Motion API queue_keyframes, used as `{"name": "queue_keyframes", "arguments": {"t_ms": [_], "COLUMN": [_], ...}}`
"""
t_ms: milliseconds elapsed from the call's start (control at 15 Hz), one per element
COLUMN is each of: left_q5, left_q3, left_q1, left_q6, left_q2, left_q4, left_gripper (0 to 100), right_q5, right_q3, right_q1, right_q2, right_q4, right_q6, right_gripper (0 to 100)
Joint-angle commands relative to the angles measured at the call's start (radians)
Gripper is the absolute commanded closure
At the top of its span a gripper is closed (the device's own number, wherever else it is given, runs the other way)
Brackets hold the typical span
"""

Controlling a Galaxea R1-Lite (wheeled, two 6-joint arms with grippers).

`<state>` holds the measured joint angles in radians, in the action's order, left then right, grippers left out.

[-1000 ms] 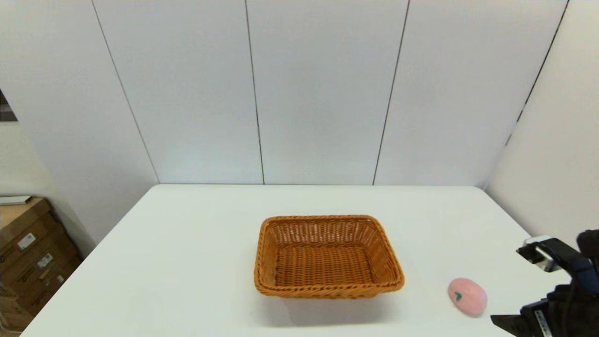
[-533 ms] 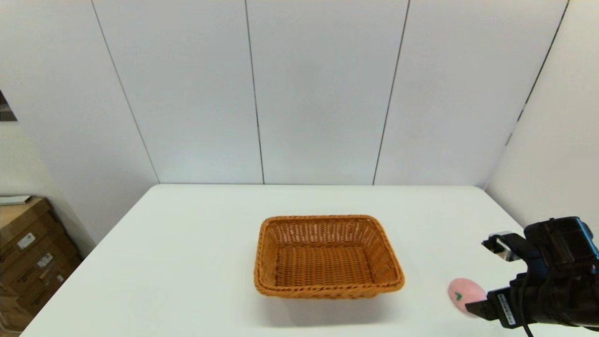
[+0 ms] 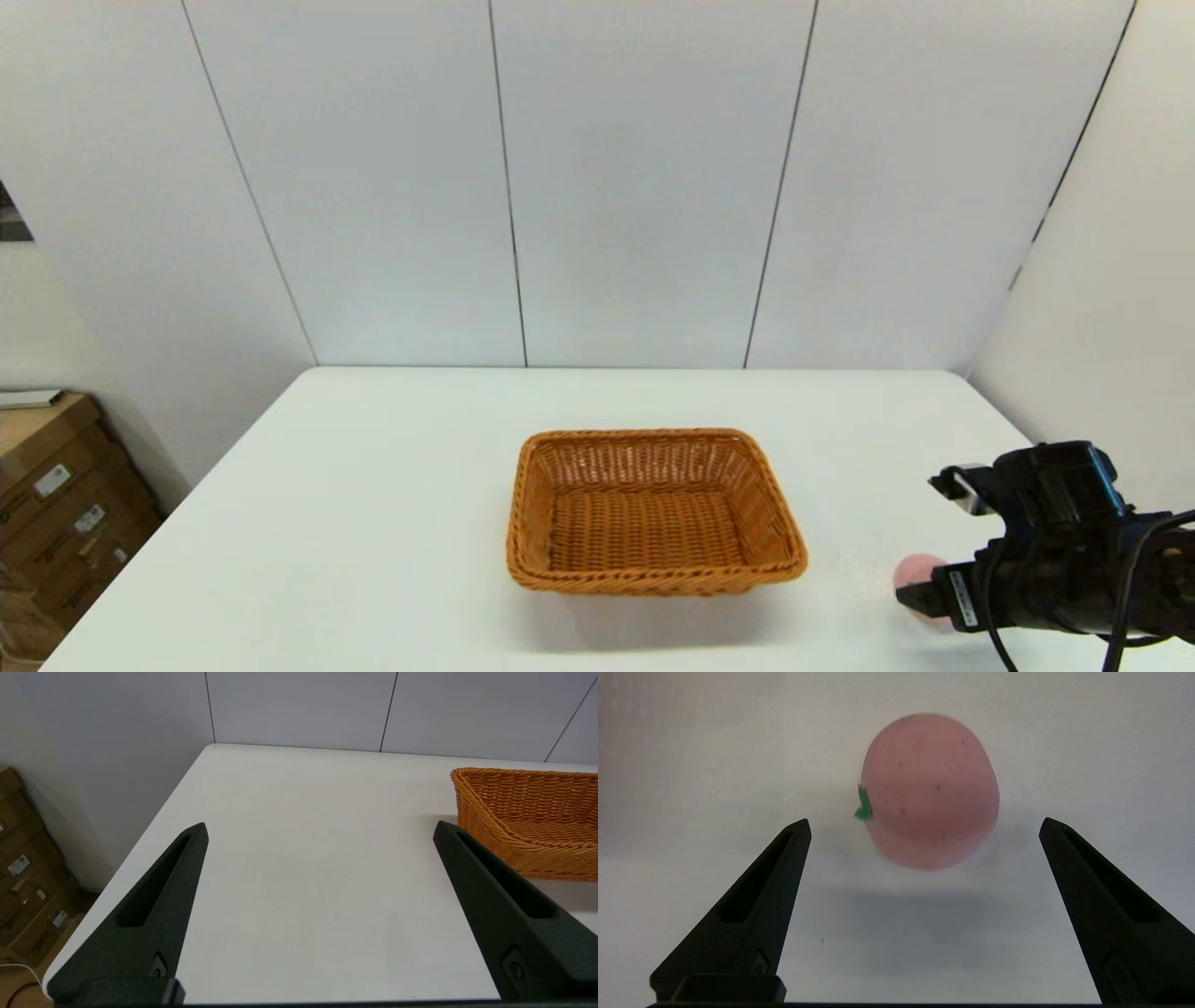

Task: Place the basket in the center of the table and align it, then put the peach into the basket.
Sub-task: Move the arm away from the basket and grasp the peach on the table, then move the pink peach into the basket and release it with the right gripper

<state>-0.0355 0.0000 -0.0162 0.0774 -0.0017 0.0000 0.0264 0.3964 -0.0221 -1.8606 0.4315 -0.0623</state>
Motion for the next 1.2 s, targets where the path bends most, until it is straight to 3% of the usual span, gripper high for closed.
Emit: {"name": "queue_keyframes", "arguments": {"t_ms": [67,400,800,1000,1200], "left_q5": [-0.001,-0.001,0.000,-0.001,-0.001], "left_q3": [0.000,0.000,0.000,0.000,0.000], "left_q1": [-0.001,0.001,0.001,0.001,0.001], "left_q6": [0.001,0.001,0.001,0.001,0.001], "left_q2": [0.000,0.000,0.000,0.000,0.000], "left_q4": [0.000,0.000,0.000,0.000,0.000], "left_gripper": [0,0,0,0,0], "right_q5": [-0.006,-0.006,-0.013,0.003,0.035], "right_q3": [-0.013,-0.013,0.013,0.104,0.279], "right_q1": [-0.001,0.001,-0.022,-0.176,-0.341], "right_q2": [-0.028,-0.017,0.181,0.365,0.385], "right_q4": [0.016,0.018,0.030,0.015,-0.091], "right_q6": [0.001,0.003,0.003,0.009,0.010], "right_gripper": [100,100,100,100,100]}}
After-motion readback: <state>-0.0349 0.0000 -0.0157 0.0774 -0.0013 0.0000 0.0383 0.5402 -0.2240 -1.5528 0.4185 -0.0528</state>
